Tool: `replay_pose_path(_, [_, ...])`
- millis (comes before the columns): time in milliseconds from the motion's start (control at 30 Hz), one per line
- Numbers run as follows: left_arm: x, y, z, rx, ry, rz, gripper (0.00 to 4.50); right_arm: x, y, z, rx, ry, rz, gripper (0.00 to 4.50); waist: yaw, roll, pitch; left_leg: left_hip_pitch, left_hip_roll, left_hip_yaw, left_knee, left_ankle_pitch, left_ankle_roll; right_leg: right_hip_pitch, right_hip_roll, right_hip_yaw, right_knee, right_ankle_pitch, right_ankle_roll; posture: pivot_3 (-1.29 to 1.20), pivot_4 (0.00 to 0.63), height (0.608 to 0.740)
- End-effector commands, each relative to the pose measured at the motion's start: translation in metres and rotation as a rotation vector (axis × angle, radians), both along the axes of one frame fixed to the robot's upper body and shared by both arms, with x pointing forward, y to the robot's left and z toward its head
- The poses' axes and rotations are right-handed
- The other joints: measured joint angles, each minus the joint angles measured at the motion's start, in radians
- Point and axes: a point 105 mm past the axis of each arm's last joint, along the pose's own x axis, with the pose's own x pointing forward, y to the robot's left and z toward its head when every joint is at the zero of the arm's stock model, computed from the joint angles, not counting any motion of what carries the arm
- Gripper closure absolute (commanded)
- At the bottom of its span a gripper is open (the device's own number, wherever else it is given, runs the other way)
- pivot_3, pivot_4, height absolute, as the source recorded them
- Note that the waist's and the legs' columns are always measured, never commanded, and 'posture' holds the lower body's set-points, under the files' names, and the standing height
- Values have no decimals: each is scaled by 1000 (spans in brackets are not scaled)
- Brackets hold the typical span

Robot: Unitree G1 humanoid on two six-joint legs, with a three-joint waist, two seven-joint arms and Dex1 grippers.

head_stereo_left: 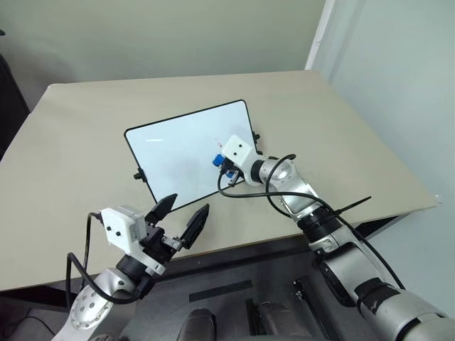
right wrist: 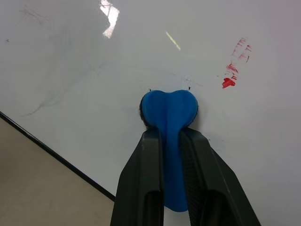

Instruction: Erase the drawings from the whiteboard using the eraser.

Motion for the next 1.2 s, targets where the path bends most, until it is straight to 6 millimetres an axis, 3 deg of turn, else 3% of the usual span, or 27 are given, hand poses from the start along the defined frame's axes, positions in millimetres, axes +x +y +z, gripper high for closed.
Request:
replay_pose_path(33, [-4, -1, 11, 5, -55, -8, 0, 20, -19, 18, 27, -60, -116, 3949, 1, 0, 0, 0, 0, 0, 0, -1, -1, 0, 0, 0, 0, 0, 0, 0, 150, 727])
replay_pose_path(133, [-4, -1, 11, 6, -53, -8, 0, 26, -23, 29, 63, -85, -151, 3949, 1, 0, 0, -3, 0, 0, 0, -6, -9, -3, 0, 0, 0, 0, 0, 0, 150, 727])
replay_pose_path(333, [-6, -3, 11, 5, -49, -16, 0, 27, -19, 42, 101, -112, -142, 3949, 2, 0, 0, -4, 0, 0, 0, -5, -8, -5, 0, 0, 1, 4, 1, 0, 150, 727])
replay_pose_path(467, [-6, -4, 11, 5, -48, -16, 0, 18, -7, 37, 99, -96, -90, 3949, 0, -1, 0, -3, 0, 0, 0, -2, -3, -5, 0, 0, 1, 10, -5, 0, 150, 727])
replay_pose_path(767, [-7, -4, 12, 6, -49, -14, 0, -11, 24, 29, 89, -59, 62, 3949, -5, -1, 0, -1, 0, -1, 0, -4, -2, -5, 0, 0, -1, 9, -3, 0, 150, 727])
replay_pose_path(1000, [-8, -4, 12, 5, -49, -14, 0, -24, 37, 28, 84, -48, 118, 3949, 1, 0, 0, -2, 0, -1, 1, -5, -1, -7, 0, 0, -4, 8, -3, 0, 150, 727])
replay_pose_path(1100, [-8, -3, 12, 6, -49, -11, 0, -15, 30, 33, 95, -60, 70, 3949, 5, 0, 0, -3, 0, -1, 2, -6, 0, -7, 0, -1, -6, 9, -4, 0, 150, 727])
replay_pose_path(1200, [-8, -2, 12, 6, -49, -8, 0, 5, 10, 33, 75, -57, -39, 3949, 7, 0, 0, -4, 0, -1, 5, -8, 0, -6, 0, -1, -8, 9, -4, 0, 150, 727])
